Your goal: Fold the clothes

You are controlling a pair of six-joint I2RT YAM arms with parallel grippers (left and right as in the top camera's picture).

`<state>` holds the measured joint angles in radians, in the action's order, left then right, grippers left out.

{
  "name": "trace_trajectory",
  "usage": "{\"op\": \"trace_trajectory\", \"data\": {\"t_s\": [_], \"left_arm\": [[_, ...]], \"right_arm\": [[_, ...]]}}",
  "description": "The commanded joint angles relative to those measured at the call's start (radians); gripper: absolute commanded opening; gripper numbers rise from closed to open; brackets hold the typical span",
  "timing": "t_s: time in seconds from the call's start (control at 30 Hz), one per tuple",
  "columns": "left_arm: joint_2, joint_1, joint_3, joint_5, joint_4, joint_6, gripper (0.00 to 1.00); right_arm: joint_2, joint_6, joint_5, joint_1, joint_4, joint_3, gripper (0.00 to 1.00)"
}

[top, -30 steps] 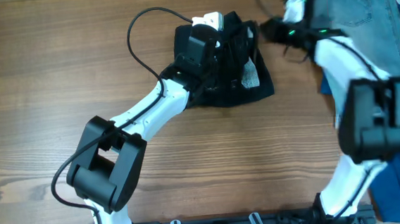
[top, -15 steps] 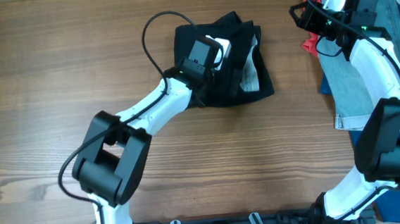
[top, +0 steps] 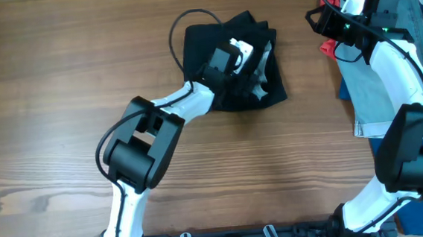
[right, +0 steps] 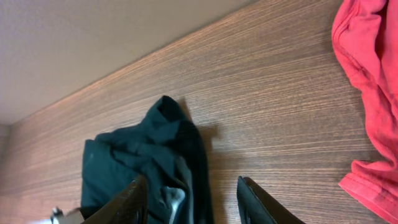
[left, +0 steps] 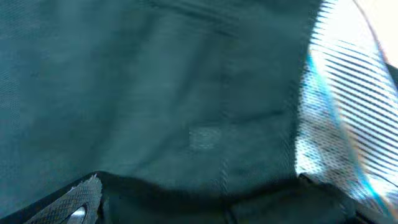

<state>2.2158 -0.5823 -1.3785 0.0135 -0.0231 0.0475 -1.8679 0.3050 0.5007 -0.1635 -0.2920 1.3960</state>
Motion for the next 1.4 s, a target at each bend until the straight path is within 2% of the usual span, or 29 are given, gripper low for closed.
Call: {"op": "trace_trajectory", "data": {"t_s": [0.0, 0.13, 0.33, 0.5, 0.57, 0.67, 0.7, 0.77, 0.9, 1.03, 1.23, 1.37], "left_arm": [[0.107, 0.246, 0.049, -0.142, 0.064, -0.286, 1.0], [0.107, 0.462, 0.049, -0.142, 0.064, -0.485, 1.0], [0.107, 0.731, 0.049, -0.104, 0.037, -0.638, 1.0], [0.107, 0.893, 0.049, -0.012, -0.01, -1.07, 1.0], [0.107, 0.916, 0.049, -0.003, -0.066, -1.134, 1.0], [0.107, 0.935, 0.049, -0.008, -0.121, -1.128, 1.0], [0.107, 0.94, 0.049, -0.026, -0.12, -1.101, 1.0], [0.107, 0.948, 0.049, -0.037, -0.127, -0.949, 1.0], [0.048, 0.932, 0.048, -0.037, -0.154, -0.509, 1.0], [-0.09, 0.887, 0.048, -0.037, -0.156, -0.142, 1.0], [-0.265, 0.786, 0.048, -0.037, -0.117, 0.145, 1.0], [-0.302, 0.668, 0.049, -0.038, 0.081, 0.365, 1.0]], "right_arm": [[-0.002, -0.021, -0.016, 0.002, -0.001, -0.001, 0.47], [-0.002, -0.021, -0.016, 0.002, -0.004, -0.001, 0.47], [-0.002, -0.016, -0.015, 0.003, -0.012, -0.001, 0.47], [-0.002, -0.014, -0.015, 0.023, -0.016, -0.001, 0.47], [-0.002, -0.014, -0.016, 0.033, -0.015, -0.001, 0.48], [-0.002, -0.014, -0.019, 0.047, -0.015, -0.001, 0.49], [-0.002, -0.013, -0.023, 0.05, -0.015, -0.001, 0.49], [-0.002, -0.014, -0.034, 0.057, -0.014, -0.001, 0.5], [-0.002, -0.014, -0.037, 0.06, -0.012, -0.001, 0.51], [-0.002, -0.014, -0.037, 0.06, -0.019, -0.001, 0.56], [-0.002, -0.015, -0.03, 0.061, -0.019, -0.001, 0.61], [-0.002, -0.014, -0.024, 0.061, -0.018, -0.001, 0.63]]}}
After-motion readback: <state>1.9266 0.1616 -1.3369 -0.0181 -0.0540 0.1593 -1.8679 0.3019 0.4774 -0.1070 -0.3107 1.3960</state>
